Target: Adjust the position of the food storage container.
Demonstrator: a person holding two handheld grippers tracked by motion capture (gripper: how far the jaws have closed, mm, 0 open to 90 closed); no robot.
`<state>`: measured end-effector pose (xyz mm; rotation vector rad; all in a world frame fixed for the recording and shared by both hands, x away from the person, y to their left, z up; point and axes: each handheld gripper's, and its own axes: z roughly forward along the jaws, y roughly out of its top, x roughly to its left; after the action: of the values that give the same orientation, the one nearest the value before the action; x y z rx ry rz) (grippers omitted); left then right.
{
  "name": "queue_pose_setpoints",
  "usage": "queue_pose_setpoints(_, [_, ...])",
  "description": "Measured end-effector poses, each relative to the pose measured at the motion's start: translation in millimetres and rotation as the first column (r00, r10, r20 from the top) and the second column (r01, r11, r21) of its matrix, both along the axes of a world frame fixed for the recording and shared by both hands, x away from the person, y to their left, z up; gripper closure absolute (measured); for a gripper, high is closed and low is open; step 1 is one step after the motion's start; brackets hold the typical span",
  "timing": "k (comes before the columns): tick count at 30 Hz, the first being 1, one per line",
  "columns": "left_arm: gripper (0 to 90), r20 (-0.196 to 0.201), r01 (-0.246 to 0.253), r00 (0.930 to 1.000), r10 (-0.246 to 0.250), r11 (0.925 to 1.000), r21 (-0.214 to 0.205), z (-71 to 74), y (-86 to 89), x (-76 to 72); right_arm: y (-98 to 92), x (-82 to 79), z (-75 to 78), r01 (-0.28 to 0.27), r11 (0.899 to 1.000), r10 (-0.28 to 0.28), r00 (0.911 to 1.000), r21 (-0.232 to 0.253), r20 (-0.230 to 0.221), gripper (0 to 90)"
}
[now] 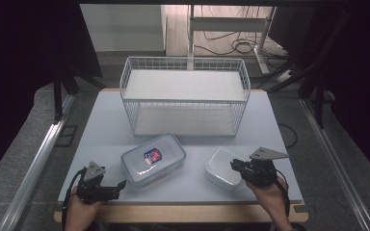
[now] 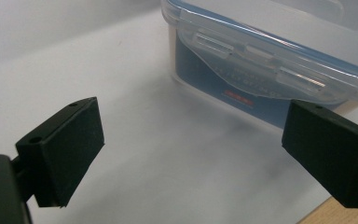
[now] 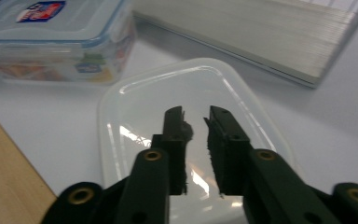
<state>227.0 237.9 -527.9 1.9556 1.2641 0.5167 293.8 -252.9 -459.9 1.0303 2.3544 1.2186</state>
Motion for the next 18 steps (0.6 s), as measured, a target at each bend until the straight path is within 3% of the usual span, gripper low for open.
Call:
queue_pose_setpoints(3, [5.4,0.006,-0.008,0.9999,0.008,0.9999,-0.008,0.8,1.4,-0.3,8.5,-1.1,-1.1,-0.044,0.999,0.044,0.999,-0.006,-0.011,89.6])
queue_pose_setpoints(11, [5.7,-0.004,-0.008,1.0,0.008,1.0,0.0,-0.5,0.8,0.2,29.9,-13.1,-2.7,-0.12,0.993,0.12,0.9927,-0.013,-0.012,89.3])
queue_pose_setpoints(13, [5.9,-0.006,-0.006,1.0,0.006,0.9999,0.009,-0.8,0.1,0.3,39.0,-19.3,-7.0,-0.155,0.987,0.154,0.9877,-0.041,-0.022,88.1])
queue_pose_setpoints(17, [6.0,-0.005,-0.007,1.0,0.007,1.0,0.005,-0.5,0.4,0.2,43.3,-22.9,-12.6,-0.177,0.983,0.175,0.9835,-0.052,-0.048,87.6])
queue_pose_setpoints(18, [6.0,-0.005,-0.01,0.9999,0.01,1.0,0.002,-0.3,0.7,0.1,45.4,-25.0,-15.3,-0.184,0.98,0.18,0.9821,-0.076,-0.058,87.6])
